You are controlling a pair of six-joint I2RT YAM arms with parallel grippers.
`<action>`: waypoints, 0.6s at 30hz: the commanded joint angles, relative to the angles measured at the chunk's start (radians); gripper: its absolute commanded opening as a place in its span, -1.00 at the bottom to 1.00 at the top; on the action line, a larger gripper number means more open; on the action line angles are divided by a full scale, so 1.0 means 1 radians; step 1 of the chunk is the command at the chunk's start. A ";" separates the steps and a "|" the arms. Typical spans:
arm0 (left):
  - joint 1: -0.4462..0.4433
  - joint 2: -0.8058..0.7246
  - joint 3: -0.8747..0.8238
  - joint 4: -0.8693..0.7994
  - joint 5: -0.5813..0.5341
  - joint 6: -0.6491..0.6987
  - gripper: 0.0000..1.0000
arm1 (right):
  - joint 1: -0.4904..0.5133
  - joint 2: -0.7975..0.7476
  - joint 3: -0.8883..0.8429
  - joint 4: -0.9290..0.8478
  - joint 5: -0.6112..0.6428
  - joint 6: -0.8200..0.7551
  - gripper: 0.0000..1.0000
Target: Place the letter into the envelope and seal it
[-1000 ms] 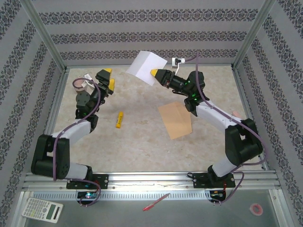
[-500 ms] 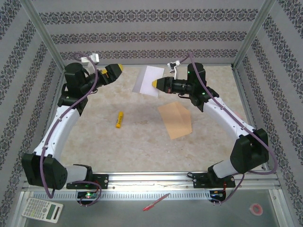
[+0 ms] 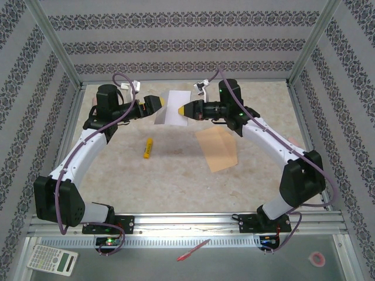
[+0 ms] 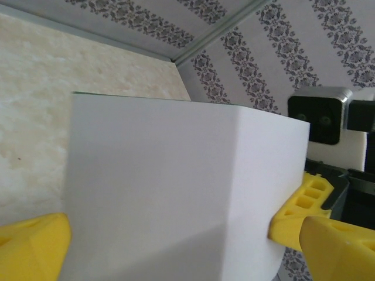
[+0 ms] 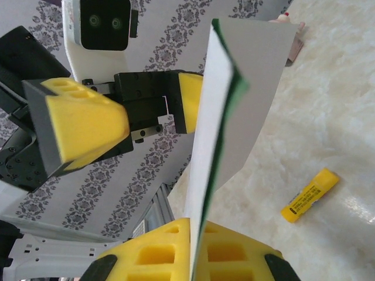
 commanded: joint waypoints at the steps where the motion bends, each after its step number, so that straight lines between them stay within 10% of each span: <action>1: -0.015 -0.012 -0.013 0.057 0.040 0.013 0.99 | 0.017 0.025 0.044 0.047 -0.022 0.009 -1.00; 18: -0.016 0.029 -0.056 0.246 0.110 -0.105 0.99 | 0.055 0.066 0.047 0.170 -0.048 0.092 -1.00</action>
